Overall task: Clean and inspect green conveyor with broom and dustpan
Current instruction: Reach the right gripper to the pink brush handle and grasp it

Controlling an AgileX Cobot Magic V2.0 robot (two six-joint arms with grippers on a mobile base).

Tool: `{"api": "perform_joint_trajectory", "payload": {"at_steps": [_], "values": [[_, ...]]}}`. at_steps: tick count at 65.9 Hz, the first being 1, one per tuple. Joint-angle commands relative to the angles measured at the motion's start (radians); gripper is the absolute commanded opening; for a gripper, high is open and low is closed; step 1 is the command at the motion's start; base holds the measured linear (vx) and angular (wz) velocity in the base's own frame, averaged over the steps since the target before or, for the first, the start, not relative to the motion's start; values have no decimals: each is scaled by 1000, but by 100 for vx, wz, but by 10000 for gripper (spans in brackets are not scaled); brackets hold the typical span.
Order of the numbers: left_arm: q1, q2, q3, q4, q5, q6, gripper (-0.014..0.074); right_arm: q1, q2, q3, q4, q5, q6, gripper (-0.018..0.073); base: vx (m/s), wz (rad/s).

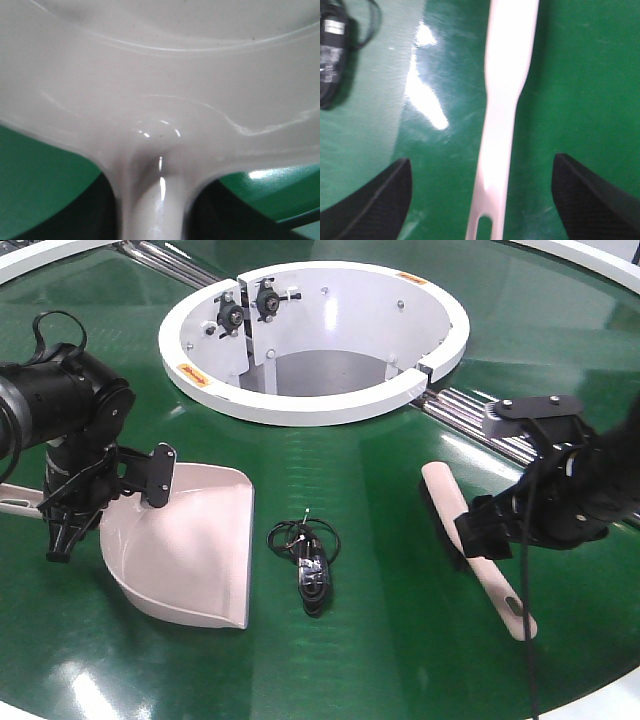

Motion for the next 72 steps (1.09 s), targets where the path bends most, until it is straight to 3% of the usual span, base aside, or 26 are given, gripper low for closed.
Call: {"api": "perform_joint_trajectory", "payload": {"at_steps": [1,32,45,58,72], "values": [[-4,-61,-29,39,37,-4,-6,-14,56,-77,-15,23,8,545,0,0],[-4,-61,-29,39,37,-4,-6,-13,362,-269,-26,197,-6,542,0,0],[-4,-61,-29,39,37,-4,-6,-13,419,-295,-35,237,2,485,0,0],[-4,-61,-29,39,37,-4,-6,-13,451,-295,-42,247,13,341,0,0],[-4,-61,-29,39,37,-4,-6,-13,447,-295,-41,249,20,82,0,0]]}}
